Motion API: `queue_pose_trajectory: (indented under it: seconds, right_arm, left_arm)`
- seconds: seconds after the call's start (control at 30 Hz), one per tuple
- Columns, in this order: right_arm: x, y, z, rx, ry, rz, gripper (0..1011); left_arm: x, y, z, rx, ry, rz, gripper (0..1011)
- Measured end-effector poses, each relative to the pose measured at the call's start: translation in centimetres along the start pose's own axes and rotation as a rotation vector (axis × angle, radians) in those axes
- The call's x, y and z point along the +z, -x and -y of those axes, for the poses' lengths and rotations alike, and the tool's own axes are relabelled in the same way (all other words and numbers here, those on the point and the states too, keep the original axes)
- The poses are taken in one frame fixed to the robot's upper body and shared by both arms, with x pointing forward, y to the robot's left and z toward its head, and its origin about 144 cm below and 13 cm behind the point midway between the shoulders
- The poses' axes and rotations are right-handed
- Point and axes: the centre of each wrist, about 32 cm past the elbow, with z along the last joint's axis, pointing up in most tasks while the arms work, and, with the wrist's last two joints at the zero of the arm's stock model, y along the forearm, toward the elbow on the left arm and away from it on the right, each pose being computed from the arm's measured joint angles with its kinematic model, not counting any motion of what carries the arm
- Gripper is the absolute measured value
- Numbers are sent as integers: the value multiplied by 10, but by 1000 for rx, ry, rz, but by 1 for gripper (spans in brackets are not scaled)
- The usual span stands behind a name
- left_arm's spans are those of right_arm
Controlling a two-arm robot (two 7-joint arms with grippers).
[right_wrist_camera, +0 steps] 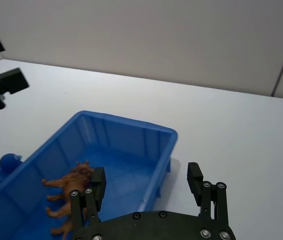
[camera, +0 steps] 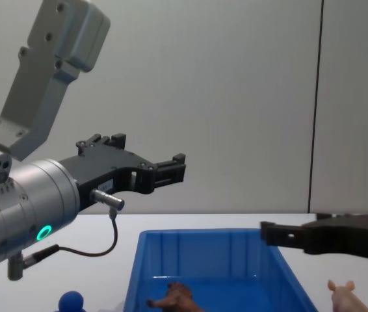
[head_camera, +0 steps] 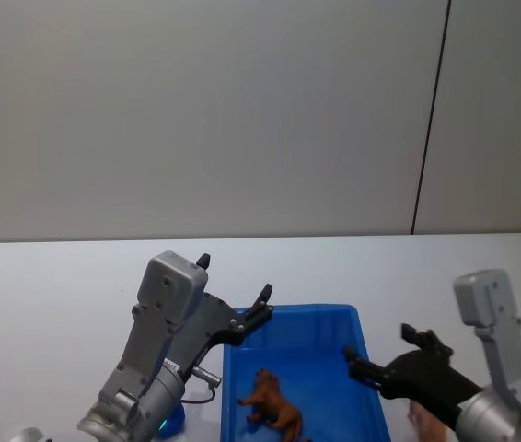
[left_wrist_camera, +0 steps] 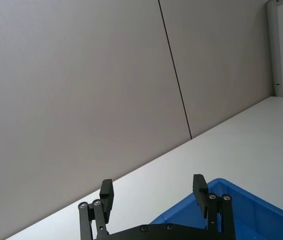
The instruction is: Pick up the two dolls from the table and place them into the box.
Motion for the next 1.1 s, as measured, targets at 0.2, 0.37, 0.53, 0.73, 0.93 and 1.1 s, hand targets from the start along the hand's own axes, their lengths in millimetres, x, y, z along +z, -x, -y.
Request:
queue_pose_trajectory:
  seconds: [0.2,0.37,0.53,0.73,0.93,1.1]
  right_arm:
    - [-3,-1,12,-72,14,-8,1001]
    - [-7,-1,22,-123,37,-17,1001]
    - [-13,-2,31,-166,65,-26,1001]
    - [-18,-2,36,-191,92,-38,1001]
    - [-25,-2,39,-201,121,-51,1001]
    - [-31,-2,37,-202,142,-60,1001]
  left_arm:
    - [0,0,0,0,0,0,1001]
    - [0,0,0,0,0,0,1001]
    - [0,0,0,0,0,0,1001]
    - [0,0,0,0,0,0,1001]
    - [0,0,0,0,0,0,1001]
    - [0,0,0,0,0,0,1001]
